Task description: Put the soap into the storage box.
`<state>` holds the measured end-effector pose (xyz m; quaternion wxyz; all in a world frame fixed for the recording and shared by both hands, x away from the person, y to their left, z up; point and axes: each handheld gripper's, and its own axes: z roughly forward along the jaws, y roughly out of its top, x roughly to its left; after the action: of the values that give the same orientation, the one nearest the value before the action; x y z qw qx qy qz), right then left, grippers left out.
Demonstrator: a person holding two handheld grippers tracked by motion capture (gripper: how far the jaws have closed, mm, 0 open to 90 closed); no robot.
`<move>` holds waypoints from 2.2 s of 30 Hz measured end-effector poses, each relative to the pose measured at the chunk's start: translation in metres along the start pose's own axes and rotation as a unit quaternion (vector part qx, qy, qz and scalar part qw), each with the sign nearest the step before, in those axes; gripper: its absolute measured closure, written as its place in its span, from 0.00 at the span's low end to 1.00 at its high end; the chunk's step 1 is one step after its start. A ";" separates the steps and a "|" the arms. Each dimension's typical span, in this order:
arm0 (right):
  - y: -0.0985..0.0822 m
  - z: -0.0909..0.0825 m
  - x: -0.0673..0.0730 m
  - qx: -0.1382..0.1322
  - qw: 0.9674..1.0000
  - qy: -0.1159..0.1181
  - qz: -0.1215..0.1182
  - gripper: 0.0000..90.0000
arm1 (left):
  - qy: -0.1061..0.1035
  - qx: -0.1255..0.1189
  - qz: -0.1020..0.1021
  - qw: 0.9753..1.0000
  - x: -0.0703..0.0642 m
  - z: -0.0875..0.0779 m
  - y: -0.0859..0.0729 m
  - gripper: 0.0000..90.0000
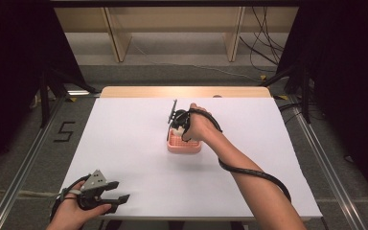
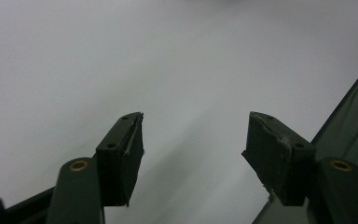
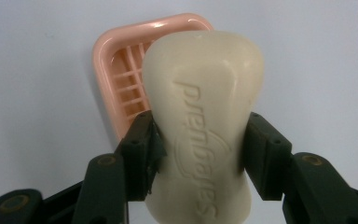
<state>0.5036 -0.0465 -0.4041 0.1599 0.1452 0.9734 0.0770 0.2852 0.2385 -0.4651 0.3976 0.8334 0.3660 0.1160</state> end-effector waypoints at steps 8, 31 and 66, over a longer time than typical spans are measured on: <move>-0.002 0.005 -0.004 -0.010 1.000 0.004 -0.016 0.56 | 0.002 0.005 0.005 1.000 0.001 -0.001 0.000 0.40; 0.003 0.023 -0.003 -0.017 0.999 0.024 -0.023 0.56 | 0.011 0.004 0.022 1.000 0.004 -0.001 0.001 0.40; -0.021 0.005 0.005 -0.090 0.991 0.040 0.092 0.38 | 0.003 0.007 -0.003 1.000 0.002 -0.001 0.000 0.40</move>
<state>0.4957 -0.0646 -0.4147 0.1258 0.2155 0.9506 0.1844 0.2861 0.2404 -0.4650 0.3906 0.8348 0.3705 0.1151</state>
